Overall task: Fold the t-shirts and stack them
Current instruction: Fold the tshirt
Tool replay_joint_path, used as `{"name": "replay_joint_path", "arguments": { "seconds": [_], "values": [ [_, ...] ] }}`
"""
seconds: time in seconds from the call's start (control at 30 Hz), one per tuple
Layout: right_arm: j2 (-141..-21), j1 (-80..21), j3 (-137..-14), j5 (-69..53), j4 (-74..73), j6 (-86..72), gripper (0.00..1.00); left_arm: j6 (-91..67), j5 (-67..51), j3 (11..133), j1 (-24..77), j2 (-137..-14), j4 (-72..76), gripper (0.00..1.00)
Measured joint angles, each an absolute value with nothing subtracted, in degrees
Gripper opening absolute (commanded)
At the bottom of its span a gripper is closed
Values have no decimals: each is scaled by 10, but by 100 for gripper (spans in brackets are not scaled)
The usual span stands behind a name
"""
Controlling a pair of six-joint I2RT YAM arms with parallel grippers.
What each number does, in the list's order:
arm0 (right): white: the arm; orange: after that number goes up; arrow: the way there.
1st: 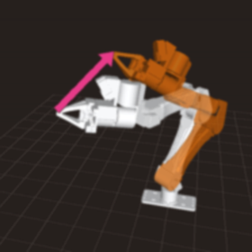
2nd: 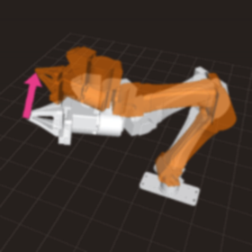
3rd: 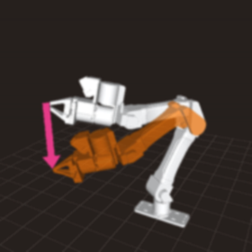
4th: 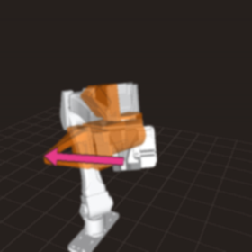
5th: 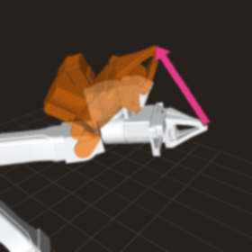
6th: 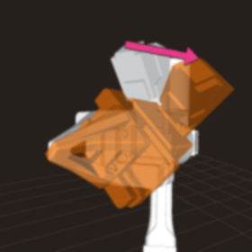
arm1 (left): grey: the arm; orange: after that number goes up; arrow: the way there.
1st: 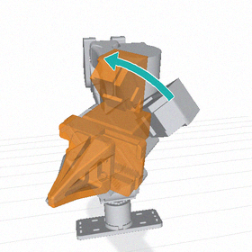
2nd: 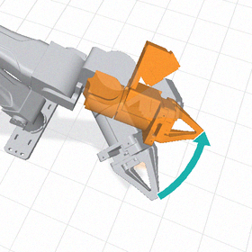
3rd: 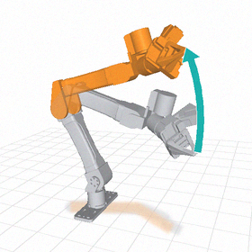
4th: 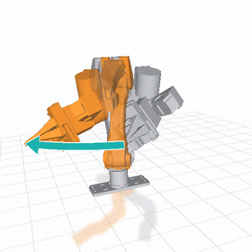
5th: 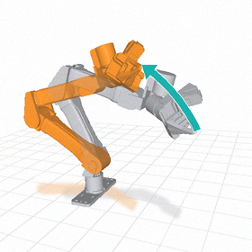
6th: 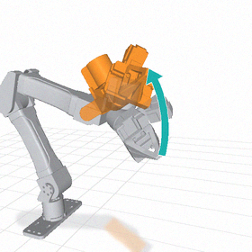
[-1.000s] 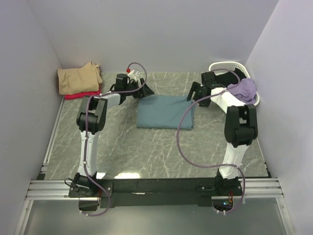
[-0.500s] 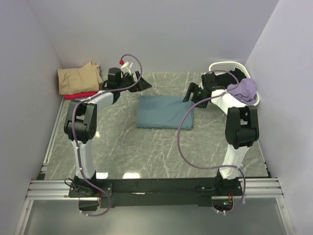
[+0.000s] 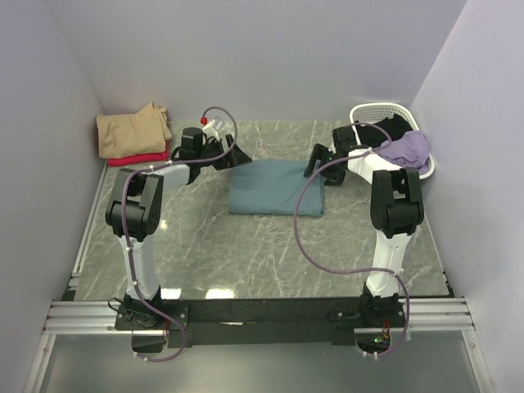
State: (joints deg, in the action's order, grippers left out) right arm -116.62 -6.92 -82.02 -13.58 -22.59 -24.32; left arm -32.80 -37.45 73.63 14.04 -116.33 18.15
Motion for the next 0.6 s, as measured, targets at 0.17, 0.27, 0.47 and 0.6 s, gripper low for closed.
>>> {"name": "replay_joint_path", "arguments": {
  "seconds": [0.17, 0.27, 0.47, 0.6],
  "values": [
    [-1188, -69, -853, -139, -232, -242, 91, -328, -375, 736, 140, -1163, 182, 87],
    [-1193, -69, -859, -149, -230, -241, 83, -328, -375, 736, 140, -1163, 181, 87],
    [-1205, -69, -859, -201, -216, -240, 48, -328, -375, 736, 140, -1163, 181, 86],
    [-1226, -66, -859, -258, -198, -243, 14, -328, -376, 736, 140, -1163, 181, 86]
  ]
}}
